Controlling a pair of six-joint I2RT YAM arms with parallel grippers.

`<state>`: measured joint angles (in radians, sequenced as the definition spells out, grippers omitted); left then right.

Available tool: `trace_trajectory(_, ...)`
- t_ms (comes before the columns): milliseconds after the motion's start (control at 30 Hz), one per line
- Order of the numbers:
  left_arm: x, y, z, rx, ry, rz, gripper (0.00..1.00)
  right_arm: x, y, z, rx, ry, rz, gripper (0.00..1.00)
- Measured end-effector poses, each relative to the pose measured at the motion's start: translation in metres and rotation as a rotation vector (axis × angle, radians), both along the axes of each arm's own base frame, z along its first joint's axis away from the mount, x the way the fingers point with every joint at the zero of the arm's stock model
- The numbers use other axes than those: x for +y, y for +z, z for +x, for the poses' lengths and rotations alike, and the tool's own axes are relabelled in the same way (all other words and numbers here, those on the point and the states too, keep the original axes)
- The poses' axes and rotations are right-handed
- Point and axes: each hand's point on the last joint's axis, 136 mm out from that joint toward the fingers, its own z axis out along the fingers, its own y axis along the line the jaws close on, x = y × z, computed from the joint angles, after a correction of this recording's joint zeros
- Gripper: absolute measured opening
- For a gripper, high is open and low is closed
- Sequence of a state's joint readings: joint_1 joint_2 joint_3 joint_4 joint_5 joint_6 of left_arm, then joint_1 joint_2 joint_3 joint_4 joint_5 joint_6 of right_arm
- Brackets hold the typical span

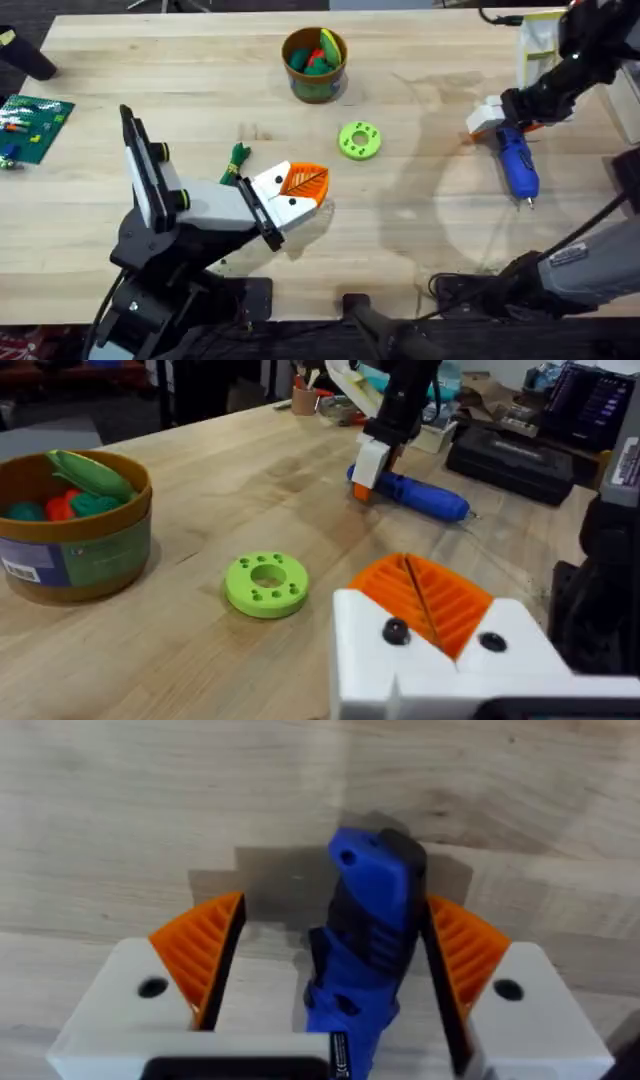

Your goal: Pick up the gripper from the table and insert it into the empty holder that is missing its gripper. Then pick up a screw, insert it into the mounting hole, and use the screwdriver to tighten it. Finally, clean up the table by picking up the vegetable and placing it into the bucket.

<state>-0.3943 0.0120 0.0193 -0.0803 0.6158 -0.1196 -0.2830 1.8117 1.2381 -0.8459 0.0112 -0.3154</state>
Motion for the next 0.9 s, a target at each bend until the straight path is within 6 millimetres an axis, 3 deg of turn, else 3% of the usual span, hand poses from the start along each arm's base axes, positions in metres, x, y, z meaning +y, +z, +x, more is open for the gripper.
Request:
trace_trajectory(300, 0.000, 0.000, 0.000, 0.000, 0.000, 0.000, 0.015, -0.008, 0.000, -0.003, 0.012, -0.058, -0.030, 0.998)
trace_trajectory(900, 0.000, 0.000, 0.000, 0.000, 0.000, 0.000, 0.015, -0.005, -0.007, -0.011, 0.020, -0.064, -0.025, 0.998)
